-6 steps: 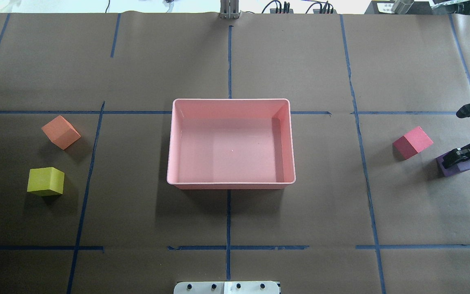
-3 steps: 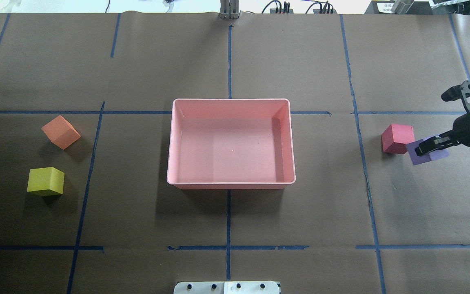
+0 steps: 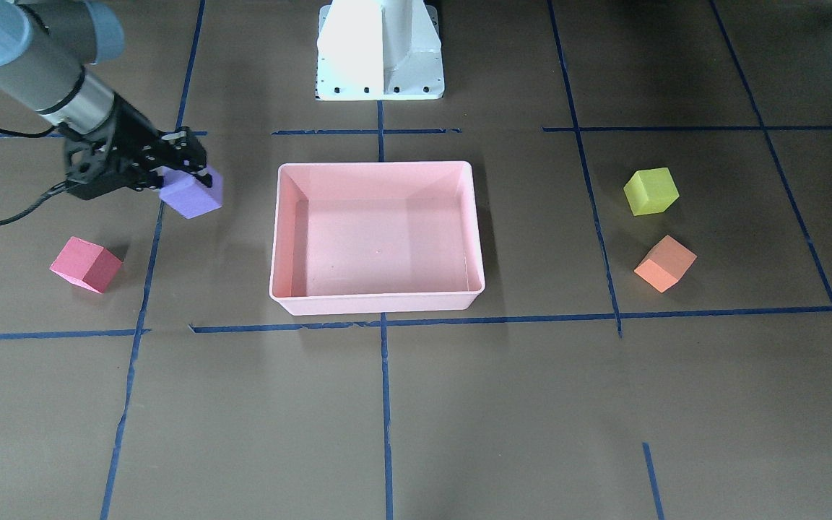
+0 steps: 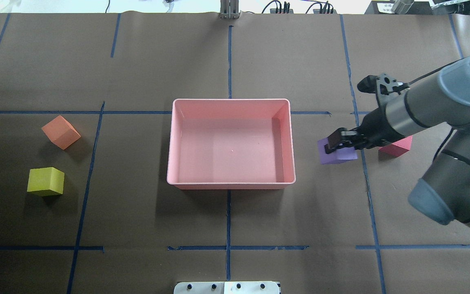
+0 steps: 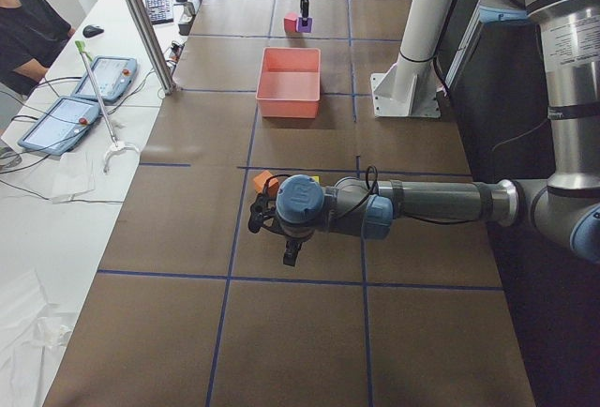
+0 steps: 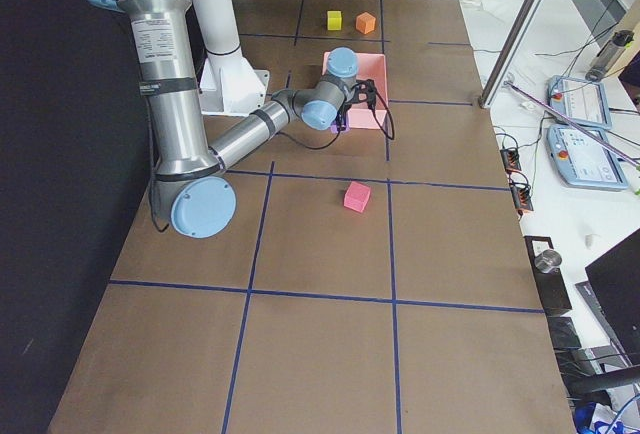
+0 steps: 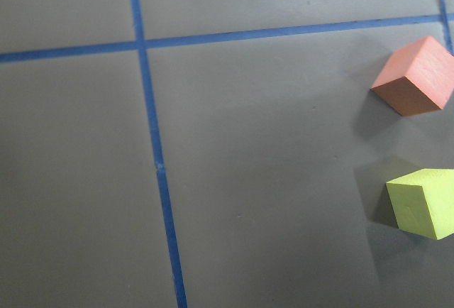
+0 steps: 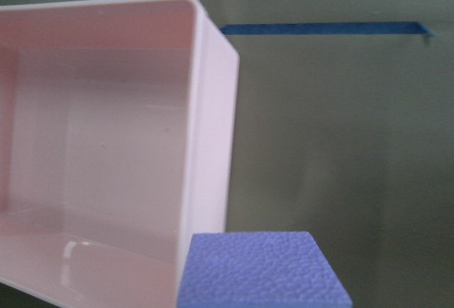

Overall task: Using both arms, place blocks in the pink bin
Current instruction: 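Carry the purple cube with the right gripper into the pink bin and release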

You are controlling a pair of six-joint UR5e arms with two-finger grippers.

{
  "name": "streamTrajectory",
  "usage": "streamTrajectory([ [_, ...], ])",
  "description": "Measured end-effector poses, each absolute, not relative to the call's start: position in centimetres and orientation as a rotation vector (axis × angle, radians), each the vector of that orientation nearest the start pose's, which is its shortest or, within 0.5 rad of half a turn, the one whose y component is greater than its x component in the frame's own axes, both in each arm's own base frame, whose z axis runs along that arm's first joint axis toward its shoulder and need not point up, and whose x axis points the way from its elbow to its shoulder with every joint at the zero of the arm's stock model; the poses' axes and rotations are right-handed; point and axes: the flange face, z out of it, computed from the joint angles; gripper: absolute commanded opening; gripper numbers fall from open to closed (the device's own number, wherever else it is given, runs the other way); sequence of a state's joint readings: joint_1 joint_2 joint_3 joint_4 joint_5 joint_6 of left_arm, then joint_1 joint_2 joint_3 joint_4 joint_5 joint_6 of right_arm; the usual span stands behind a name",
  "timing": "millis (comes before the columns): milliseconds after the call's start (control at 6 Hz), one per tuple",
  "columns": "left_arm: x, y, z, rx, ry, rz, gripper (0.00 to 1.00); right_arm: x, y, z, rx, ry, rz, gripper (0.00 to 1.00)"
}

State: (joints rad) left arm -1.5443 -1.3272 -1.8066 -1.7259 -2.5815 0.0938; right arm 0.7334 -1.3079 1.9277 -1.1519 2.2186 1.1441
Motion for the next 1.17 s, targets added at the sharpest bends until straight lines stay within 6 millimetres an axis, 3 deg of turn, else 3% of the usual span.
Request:
streamTrajectory([
  [167,-3.1,-39.8,61.4,0.167,1.007,0.204,1.00,-40.3,-42.1,25.1,0.042,-1.192,-0.010,0.20],
  [333,-2.5,-39.9,61.4,0.161,1.008,0.218,1.00,-44.1,-43.2,21.5,0.041,-1.207,0.048,0.98],
  [500,-1.9,-39.9,61.4,0.144,1.011,0.211,1.00,-47.4,-44.1,19.7,0.047,-1.198,0.085,1.00],
  [667,-0.2,-40.2,60.9,0.112,1.016,0.178,1.00,-50.1,-43.7,19.5,0.051,-1.178,0.100,1.00],
  [833,2.5,-40.5,59.9,0.071,1.026,0.115,1.00,-51.5,-42.8,19.6,0.054,-1.167,0.103,1.00],
  [1000,5.7,-40.8,58.7,0.015,1.026,0.018,1.00,-51.7,-42.4,19.5,0.059,-1.168,0.103,1.00],
  [1167,9.4,-41.1,57.4,-0.040,1.014,-0.094,1.00,-50.6,-42.5,19.5,0.068,-1.177,0.108,1.00],
])
